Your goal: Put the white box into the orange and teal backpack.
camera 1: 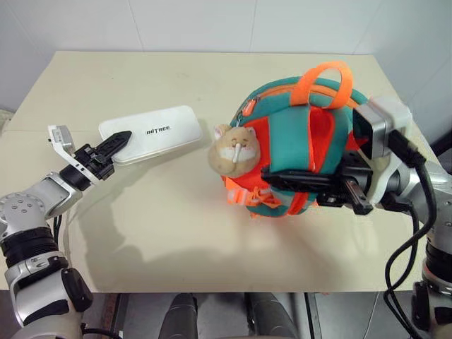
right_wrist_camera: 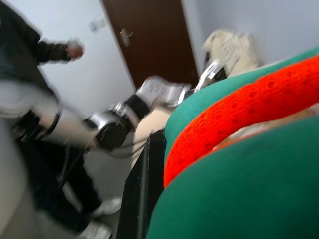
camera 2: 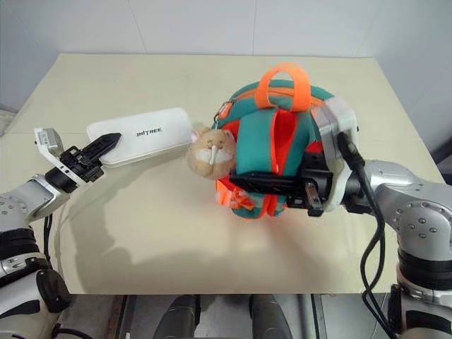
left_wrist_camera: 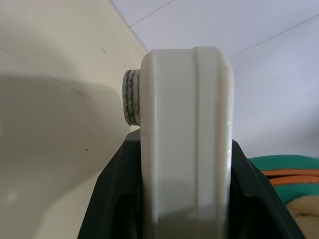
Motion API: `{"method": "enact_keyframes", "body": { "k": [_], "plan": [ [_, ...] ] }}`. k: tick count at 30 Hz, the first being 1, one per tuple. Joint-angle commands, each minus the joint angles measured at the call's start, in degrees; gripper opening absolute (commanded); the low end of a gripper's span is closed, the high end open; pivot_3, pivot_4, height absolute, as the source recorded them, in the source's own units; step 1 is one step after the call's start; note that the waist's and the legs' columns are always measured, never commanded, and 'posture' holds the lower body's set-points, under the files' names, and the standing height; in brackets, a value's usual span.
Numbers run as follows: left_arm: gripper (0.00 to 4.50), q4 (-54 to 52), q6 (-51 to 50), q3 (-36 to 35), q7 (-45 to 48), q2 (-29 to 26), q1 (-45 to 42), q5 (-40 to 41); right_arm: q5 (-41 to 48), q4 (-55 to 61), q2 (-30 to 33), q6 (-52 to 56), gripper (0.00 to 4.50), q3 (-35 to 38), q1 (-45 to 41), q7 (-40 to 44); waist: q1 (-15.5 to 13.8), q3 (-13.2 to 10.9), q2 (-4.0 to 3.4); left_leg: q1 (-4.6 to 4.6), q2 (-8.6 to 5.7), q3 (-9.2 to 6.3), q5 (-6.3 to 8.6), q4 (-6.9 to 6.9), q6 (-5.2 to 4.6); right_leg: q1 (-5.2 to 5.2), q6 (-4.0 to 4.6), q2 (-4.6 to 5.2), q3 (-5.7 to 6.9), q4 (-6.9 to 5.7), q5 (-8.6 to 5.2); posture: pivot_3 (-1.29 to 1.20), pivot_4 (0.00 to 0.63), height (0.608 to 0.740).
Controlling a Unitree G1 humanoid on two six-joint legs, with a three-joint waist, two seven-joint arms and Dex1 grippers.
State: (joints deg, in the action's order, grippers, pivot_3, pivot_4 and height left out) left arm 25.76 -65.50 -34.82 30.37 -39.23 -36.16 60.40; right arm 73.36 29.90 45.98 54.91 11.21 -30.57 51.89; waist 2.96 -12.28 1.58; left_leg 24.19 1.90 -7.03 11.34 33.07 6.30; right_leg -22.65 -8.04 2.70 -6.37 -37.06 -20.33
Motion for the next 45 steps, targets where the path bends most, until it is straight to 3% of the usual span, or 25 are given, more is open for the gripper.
{"method": "enact_keyframes", "body": {
  "k": [1, 6, 17, 32, 45],
  "plan": [
    [1.36, -1.45, -0.58, -0.73, 2.96, -3.34, -1.42, 0.39, 2.44, 2.97, 1.7, -0.94, 0.0, 1.45, -0.06, 3.19, 0.18, 0.0, 0.0, -0.01, 0.0, 0.01, 0.0, 0.0, 0.0, 0.0, 0.0, 0.0, -0.01, 0.0, 0.0, 0.0, 0.15, 0.74],
    [1.36, -1.79, -0.95, -0.42, 3.66, -4.22, -1.84, 0.14, 8.01, 3.7, 2.16, -0.13, 0.0, 1.96, -0.09, 2.2, 0.01, 0.0, 0.0, -0.02, 0.0, 0.01, 0.0, 0.02, -0.01, 0.01, 0.0, 0.0, -0.01, -0.03, 0.0, 0.0, 0.15, 0.74],
    [1.36, -8.75, 1.96, 1.24, 9.54, -6.21, 1.76, -1.51, 0.76, 3.81, 6.26, -3.07, 0.0, 2.17, 6.97, 12.01, 0.0, 0.0, 0.0, -0.03, 0.01, 0.01, 0.0, 0.03, -0.01, 0.02, 0.0, -0.01, -0.01, -0.03, 0.0, 0.0, 0.15, 0.74],
    [1.36, -24.65, 22.5, 2.07, 31.05, -9.69, 7.17, -5.73, -9.77, -1.8, 6.56, -8.67, 0.0, 0.57, 8.84, 18.44, -1.04, 0.0, 0.0, -0.04, 0.01, 0.04, 0.0, 0.11, -0.01, 0.07, 0.0, 0.0, -0.01, -0.01, 0.01, 0.0, 0.15, 0.74],
    [1.36, -34.4, 30.83, -1.49, 34.33, -9.28, 12.56, -4.27, -12.16, -4.82, 5.89, -9.49, 0.0, -1.28, 6.96, 19.36, -1.24, 0.0, 0.01, -0.04, 0.01, 0.05, 0.02, 0.24, -0.04, 0.14, -0.02, 0.0, -0.02, -0.04, 0.02, 0.0, 0.15, 0.74]
  ]
}}
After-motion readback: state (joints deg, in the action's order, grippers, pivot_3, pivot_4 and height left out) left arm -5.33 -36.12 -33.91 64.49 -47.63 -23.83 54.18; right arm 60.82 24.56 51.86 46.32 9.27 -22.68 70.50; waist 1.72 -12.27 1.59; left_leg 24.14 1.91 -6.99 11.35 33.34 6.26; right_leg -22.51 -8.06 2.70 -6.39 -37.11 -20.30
